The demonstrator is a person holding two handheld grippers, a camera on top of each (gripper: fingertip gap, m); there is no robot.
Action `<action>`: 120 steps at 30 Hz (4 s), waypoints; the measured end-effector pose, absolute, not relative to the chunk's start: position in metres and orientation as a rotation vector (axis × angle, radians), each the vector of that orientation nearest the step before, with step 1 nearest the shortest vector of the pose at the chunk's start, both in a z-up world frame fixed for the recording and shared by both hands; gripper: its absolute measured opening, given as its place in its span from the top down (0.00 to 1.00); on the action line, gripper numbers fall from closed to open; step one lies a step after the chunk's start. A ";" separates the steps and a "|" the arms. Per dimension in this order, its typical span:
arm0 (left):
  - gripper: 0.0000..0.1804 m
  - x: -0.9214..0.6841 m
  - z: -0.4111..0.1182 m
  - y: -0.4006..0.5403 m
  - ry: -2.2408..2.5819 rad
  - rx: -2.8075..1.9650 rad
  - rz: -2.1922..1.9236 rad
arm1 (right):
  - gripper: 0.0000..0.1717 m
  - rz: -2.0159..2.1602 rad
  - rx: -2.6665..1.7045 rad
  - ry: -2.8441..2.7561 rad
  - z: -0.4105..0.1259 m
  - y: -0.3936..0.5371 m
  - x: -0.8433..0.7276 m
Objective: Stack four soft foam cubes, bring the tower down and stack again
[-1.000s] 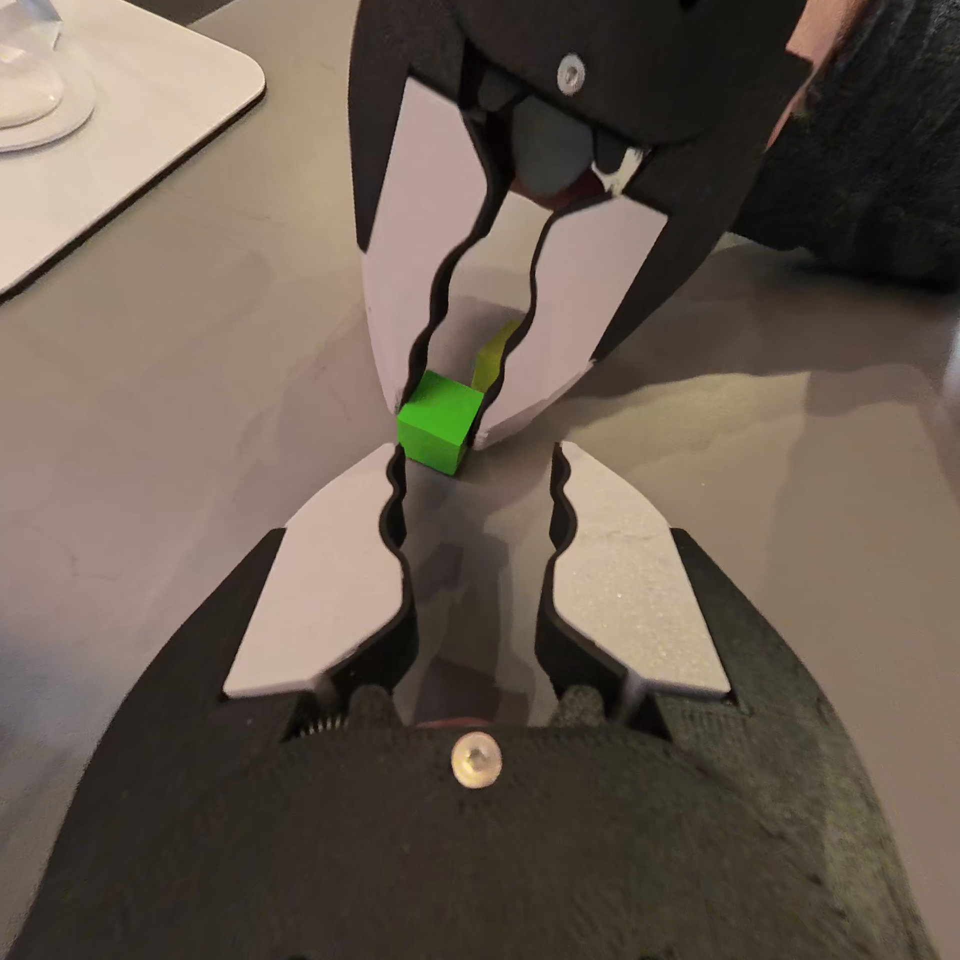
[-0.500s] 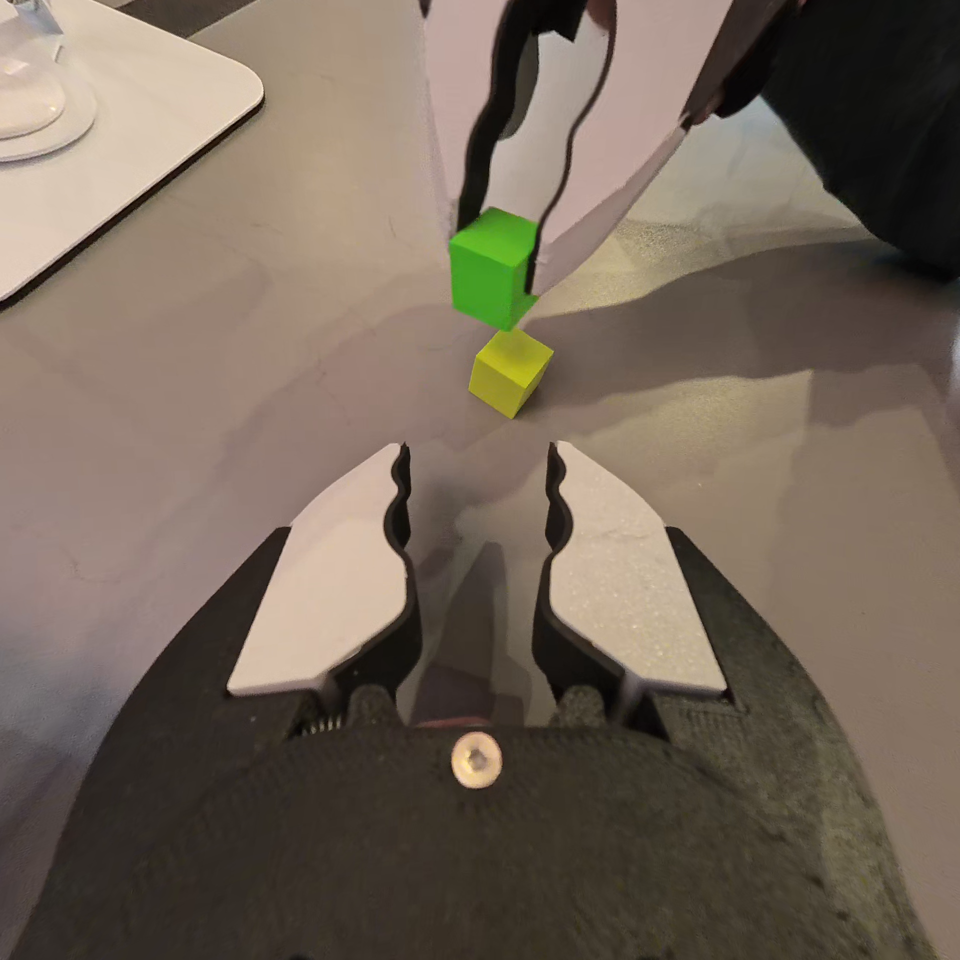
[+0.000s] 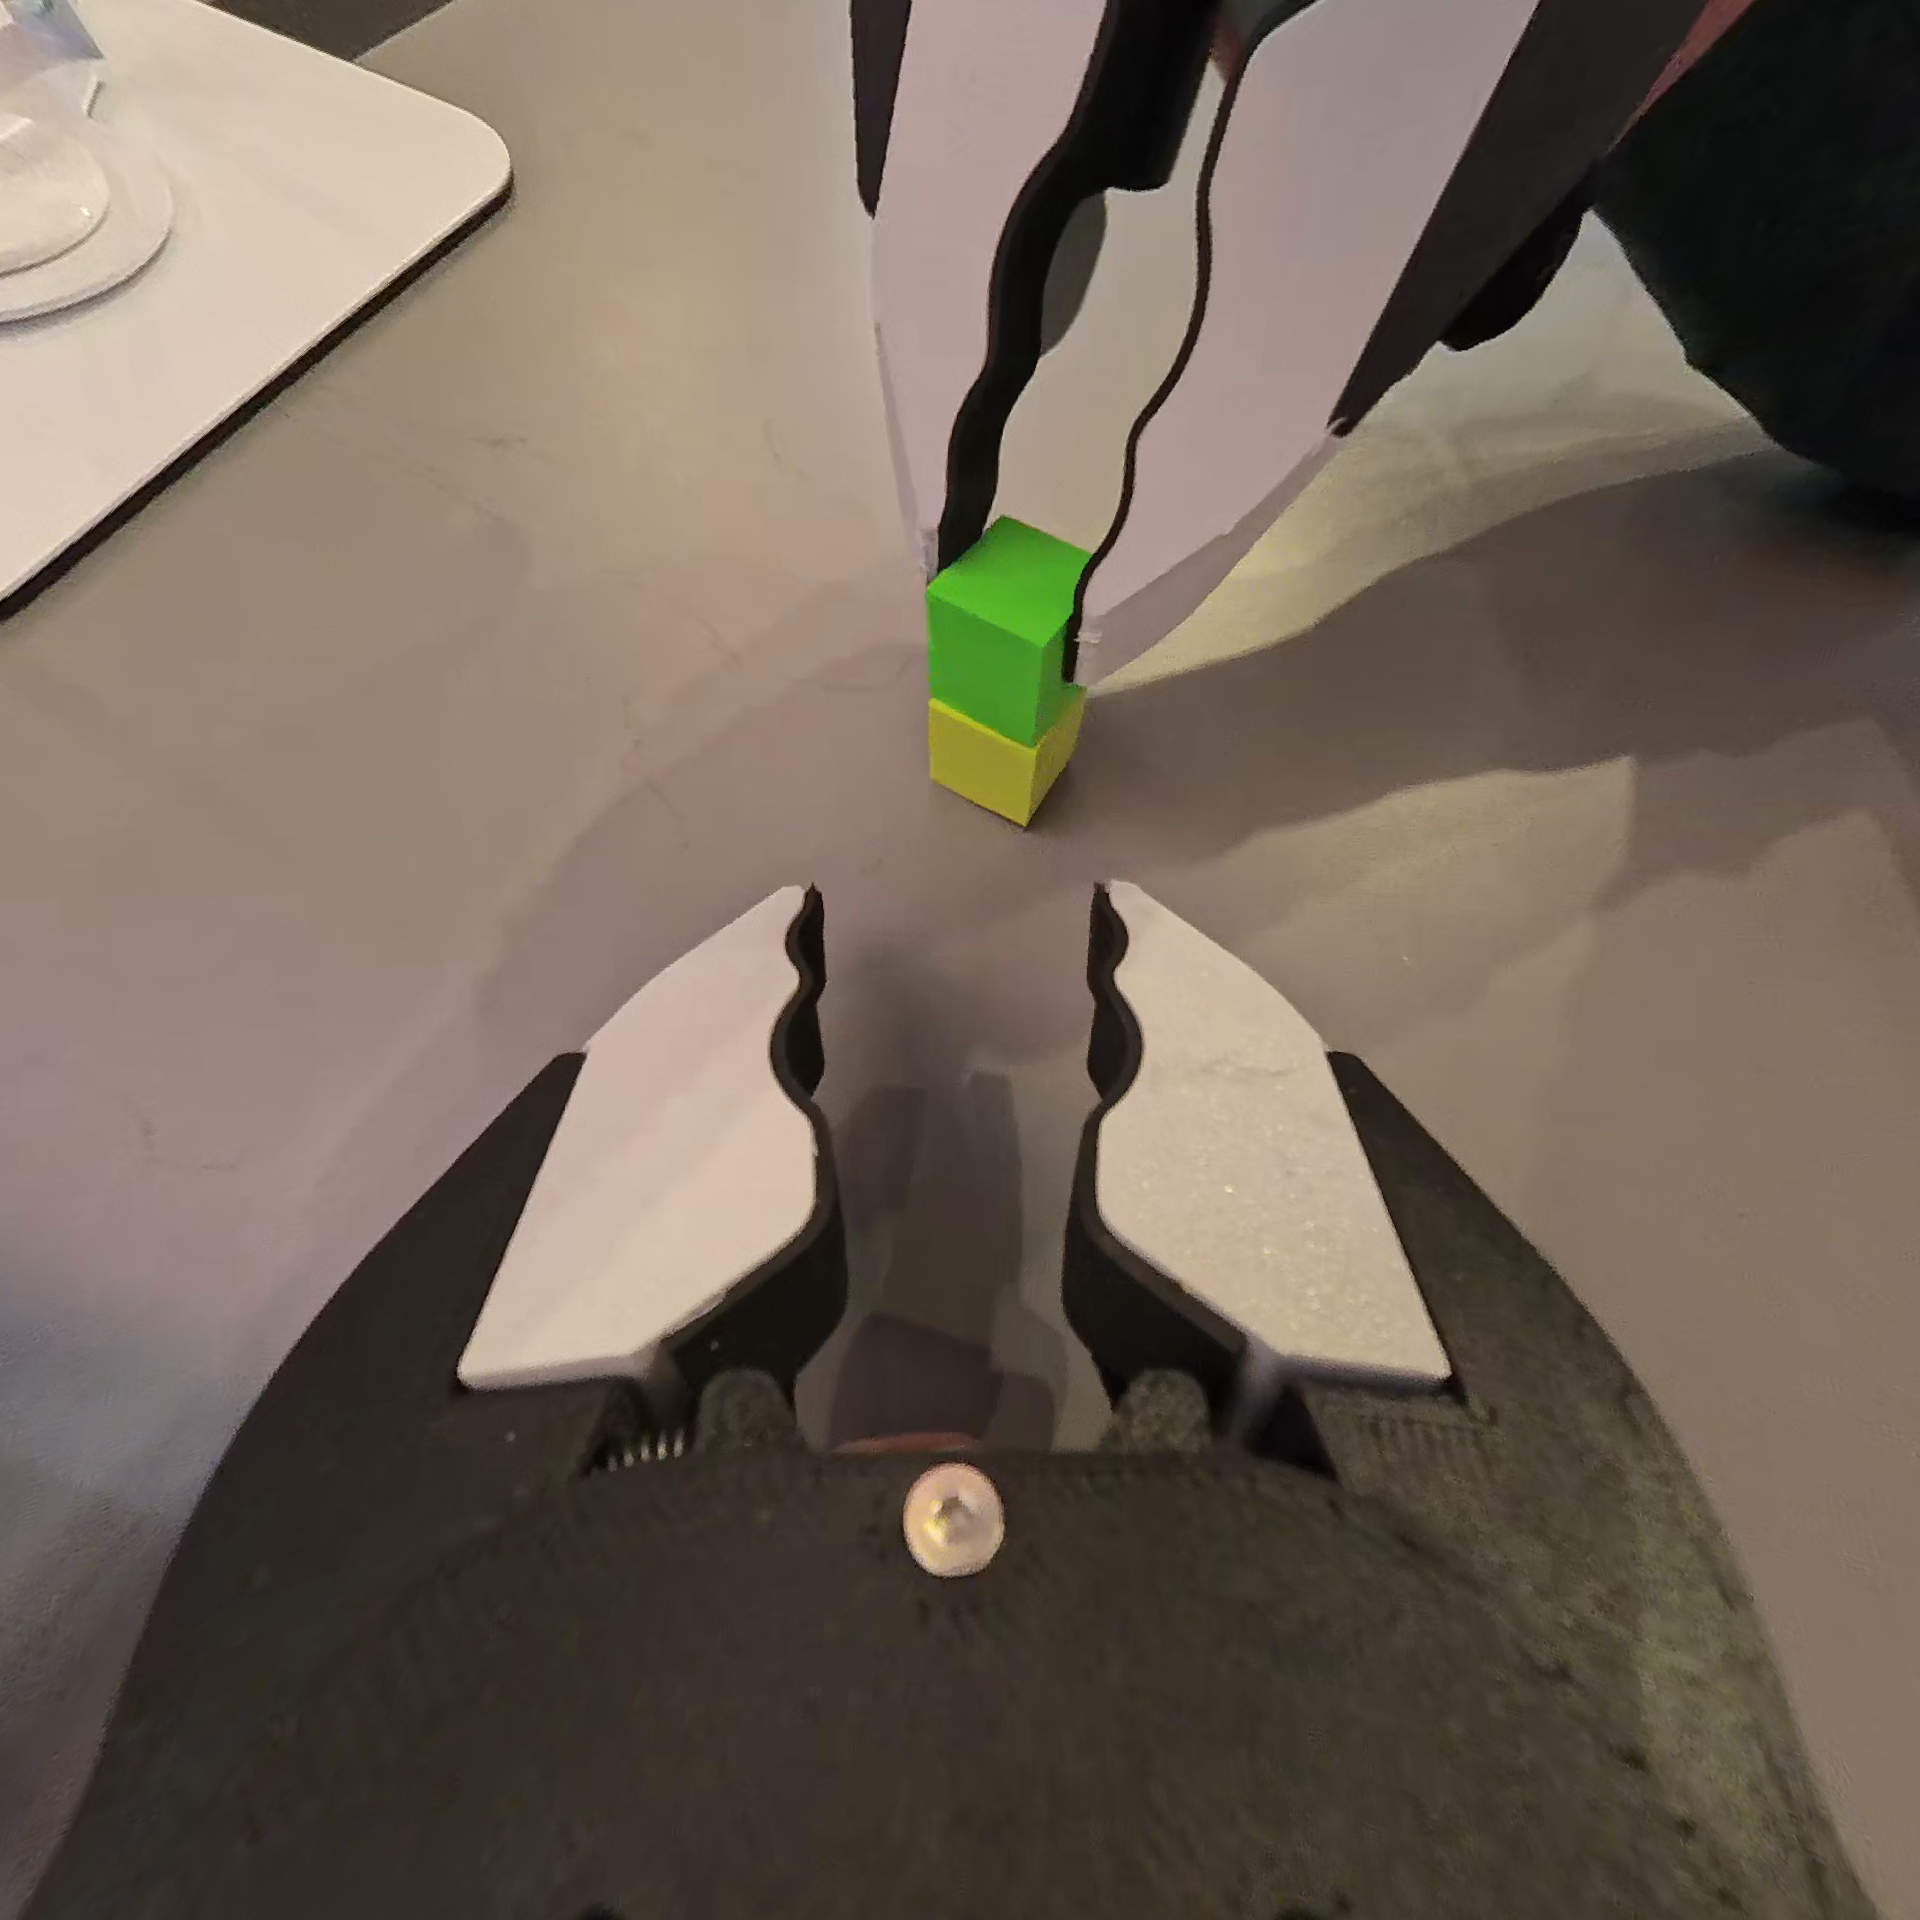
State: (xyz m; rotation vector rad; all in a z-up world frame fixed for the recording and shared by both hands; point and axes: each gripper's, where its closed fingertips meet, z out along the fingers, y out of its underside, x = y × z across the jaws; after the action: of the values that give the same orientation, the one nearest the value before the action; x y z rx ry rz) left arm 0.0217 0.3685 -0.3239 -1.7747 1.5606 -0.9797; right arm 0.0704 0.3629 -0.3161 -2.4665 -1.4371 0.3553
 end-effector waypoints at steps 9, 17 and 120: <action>0.73 0.022 -0.325 0.368 1.571 -1.776 -0.965 | 0.82 0.338 -2.495 -1.494 -0.321 0.354 0.070; 0.73 0.022 -0.326 0.367 1.580 -1.773 -0.961 | 0.76 0.374 -2.457 -1.466 -0.307 0.355 0.072; 0.85 0.052 -0.252 0.367 2.052 -1.703 -0.341 | 0.85 0.182 -2.013 -1.056 -0.340 0.472 0.151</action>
State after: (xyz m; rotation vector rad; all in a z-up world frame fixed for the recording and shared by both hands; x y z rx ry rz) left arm 0.0524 0.3672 -0.2523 -1.7031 2.0524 -0.3413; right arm 0.1506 0.4719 -0.3403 -2.0125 -1.0563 0.1815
